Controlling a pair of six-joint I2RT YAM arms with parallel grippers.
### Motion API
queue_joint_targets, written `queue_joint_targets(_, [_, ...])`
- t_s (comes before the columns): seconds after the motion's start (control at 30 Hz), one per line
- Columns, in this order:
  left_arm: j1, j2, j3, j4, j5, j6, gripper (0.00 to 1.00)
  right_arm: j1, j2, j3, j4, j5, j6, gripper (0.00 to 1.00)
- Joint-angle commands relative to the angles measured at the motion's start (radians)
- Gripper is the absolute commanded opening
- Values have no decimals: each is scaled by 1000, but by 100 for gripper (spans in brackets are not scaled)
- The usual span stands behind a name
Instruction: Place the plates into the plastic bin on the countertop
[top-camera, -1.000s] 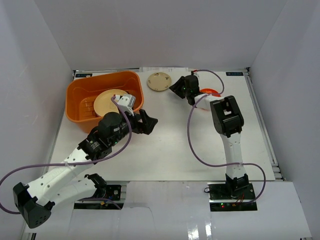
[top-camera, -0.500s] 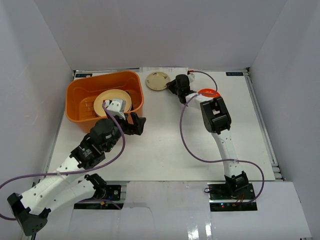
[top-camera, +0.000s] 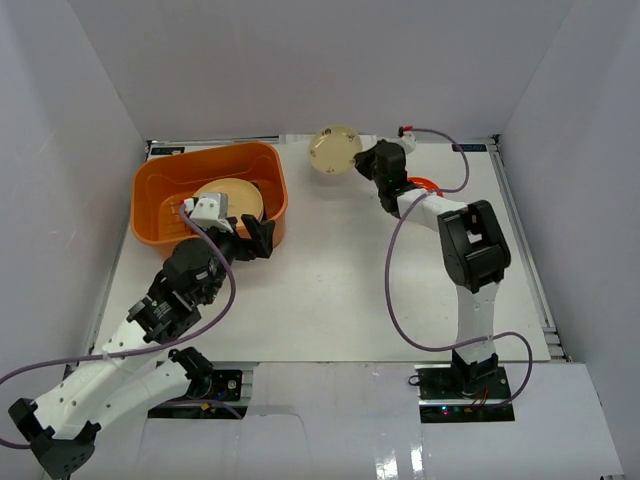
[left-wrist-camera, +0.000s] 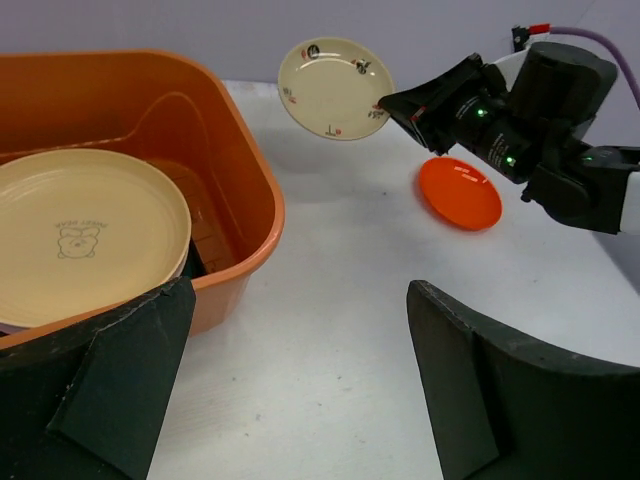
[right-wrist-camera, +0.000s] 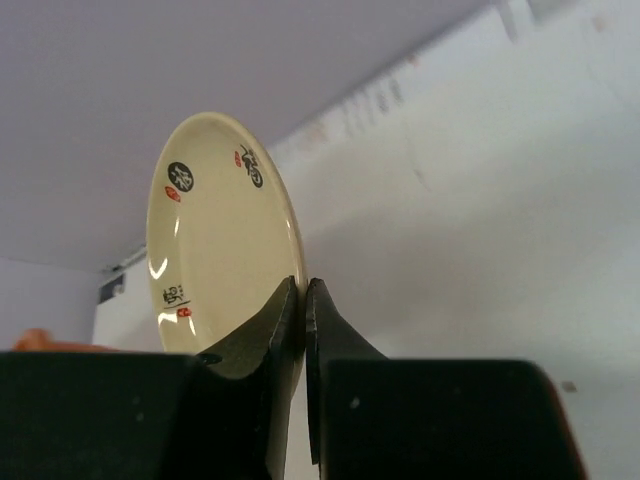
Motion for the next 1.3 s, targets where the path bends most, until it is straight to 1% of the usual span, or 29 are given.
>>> queue_joint_targets(0.0, [5,-52,76,37,-14,5,98,21,-169,21,106,-50,-162,8])
queue_joint_targets(0.1, [5,-81,95,66,-26,5,98,58,-206,44,55,-82,-205,8])
queue_joint_targets(0.13, [5,-88,96,75,-26,8,98,95,-201,64,9,-88,-237,8])
queue_joint_targets(0.2, [5,-99,109,81,-28,7,98,140,-183,143,-25,-93,-274,8])
queue_joint_targets(0.27, [5,-118,118,83,-37,-3,98,209,-128,223,-100,-93,-325,8])
queue_joint_targets(0.3, [5,-125,118,91,-44,-4,98,254,-105,304,-121,-91,-346,8])
queue_joint_targets(0.33, [5,-141,118,95,-55,-3,98,275,-61,341,-143,-82,-363,8])
queue_joint_targets(0.47, [5,-182,119,114,-86,14,98,367,32,482,-209,-70,-425,8])
queue_joint_targets(0.5, [5,-190,118,121,-99,19,98,397,52,545,-224,-64,-441,8])
queue_joint_targets(0.6, [5,-225,86,150,-120,33,98,442,138,643,-278,-47,-486,8])
queue_joint_targets(0.7, [5,-233,57,169,-117,37,98,466,175,684,-292,-37,-523,8])
queue_joint_targets(0.83, [5,-217,53,166,-117,40,98,480,222,731,-310,-39,-529,9])
queue_joint_targets(0.9, [6,-219,44,175,-117,40,98,483,227,730,-307,-39,-534,29])
queue_joint_targets(0.93, [6,-220,38,180,-117,43,98,482,227,730,-309,-44,-537,45])
queue_joint_targets(1.0, [6,-220,32,183,-118,43,98,483,224,733,-309,-42,-552,55])
queue_joint_targets(1.07, [6,-219,26,183,-118,45,98,479,204,730,-307,-30,-577,57])
queue_joint_targets(1.17, [6,-216,23,180,-113,42,98,465,135,698,-306,1,-610,56])
queue_joint_targets(1.27, [6,-216,17,175,-104,36,98,398,-7,526,-266,10,-569,50])
